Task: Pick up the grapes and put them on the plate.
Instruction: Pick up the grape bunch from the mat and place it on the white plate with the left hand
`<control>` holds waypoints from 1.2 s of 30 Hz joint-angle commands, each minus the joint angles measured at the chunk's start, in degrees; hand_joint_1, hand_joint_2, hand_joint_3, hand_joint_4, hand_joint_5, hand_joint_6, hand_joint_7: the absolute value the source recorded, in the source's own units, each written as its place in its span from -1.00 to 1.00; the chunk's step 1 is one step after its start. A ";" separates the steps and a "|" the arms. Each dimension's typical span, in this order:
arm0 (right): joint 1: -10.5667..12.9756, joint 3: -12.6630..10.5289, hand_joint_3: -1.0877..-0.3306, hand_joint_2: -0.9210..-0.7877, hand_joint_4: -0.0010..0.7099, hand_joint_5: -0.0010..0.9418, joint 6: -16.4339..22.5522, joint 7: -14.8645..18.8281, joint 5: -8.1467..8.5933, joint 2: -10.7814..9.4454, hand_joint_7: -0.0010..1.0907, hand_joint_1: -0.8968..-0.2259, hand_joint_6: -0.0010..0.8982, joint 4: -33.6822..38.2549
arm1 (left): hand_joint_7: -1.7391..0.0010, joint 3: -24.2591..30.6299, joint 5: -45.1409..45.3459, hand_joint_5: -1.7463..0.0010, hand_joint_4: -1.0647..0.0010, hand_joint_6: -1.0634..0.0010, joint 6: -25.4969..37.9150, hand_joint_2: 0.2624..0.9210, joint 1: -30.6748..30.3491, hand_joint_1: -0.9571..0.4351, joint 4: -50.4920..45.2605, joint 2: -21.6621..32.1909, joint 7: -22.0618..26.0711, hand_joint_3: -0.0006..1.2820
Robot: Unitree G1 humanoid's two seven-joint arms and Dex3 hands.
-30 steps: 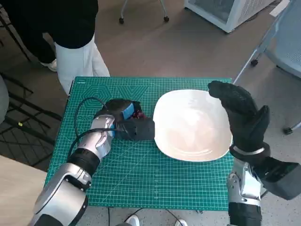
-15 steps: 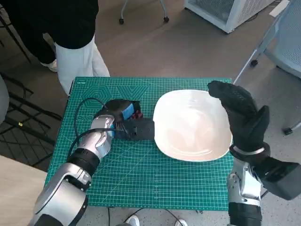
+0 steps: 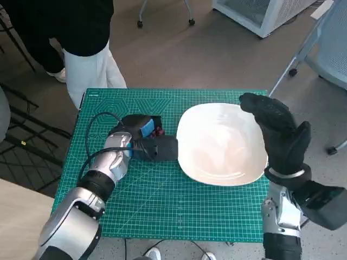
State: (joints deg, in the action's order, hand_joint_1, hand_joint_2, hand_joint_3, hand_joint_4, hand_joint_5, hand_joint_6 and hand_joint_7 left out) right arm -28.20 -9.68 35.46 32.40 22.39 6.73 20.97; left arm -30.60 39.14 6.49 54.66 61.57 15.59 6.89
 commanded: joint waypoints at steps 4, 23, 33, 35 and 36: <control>1.35 0.12 0.25 -1.00 -0.25 -0.99 -0.41 -0.07 0.00 -0.34 -0.12 0.12 -1.00 0.37 | -0.54 -0.10 -0.12 -0.57 0.10 0.09 0.32 1.00 -1.73 0.38 -1.04 1.17 1.77 -0.65; 1.30 0.03 0.25 -1.00 -0.25 -0.99 -0.68 -0.54 0.00 -0.55 -0.12 0.14 -1.00 0.13 | -0.47 2.82 0.20 -0.66 0.10 0.14 1.48 1.00 -8.83 0.38 -26.11 8.31 5.03 -0.62; 0.72 -0.44 0.25 -1.00 -0.25 -0.99 -0.42 -0.61 0.34 -0.49 -0.11 0.14 -1.00 0.87 | -0.50 9.09 0.64 -0.50 -0.09 0.17 3.88 1.00 -16.11 0.38 -52.94 13.73 8.11 -0.69; 0.63 -0.51 0.25 -1.00 -0.25 -0.99 -0.32 -0.63 0.30 -0.53 -0.11 0.14 -1.00 1.02 | -0.49 9.83 0.77 -0.48 -0.12 0.16 3.65 1.00 -16.85 0.38 -55.14 14.10 7.91 -0.70; 0.58 -0.54 0.25 -1.00 -0.25 -0.99 -0.26 -0.67 0.25 -0.56 -0.11 0.14 -1.00 1.10 | -0.49 10.26 0.83 -0.48 -0.14 0.15 3.41 1.00 -17.22 0.38 -56.23 14.28 7.67 -0.71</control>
State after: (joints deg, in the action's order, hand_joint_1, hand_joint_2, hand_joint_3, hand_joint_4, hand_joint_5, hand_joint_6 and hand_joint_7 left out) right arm -28.18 -9.93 35.53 32.09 22.42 6.39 20.99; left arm -23.28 39.38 9.90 39.28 13.65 27.55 14.24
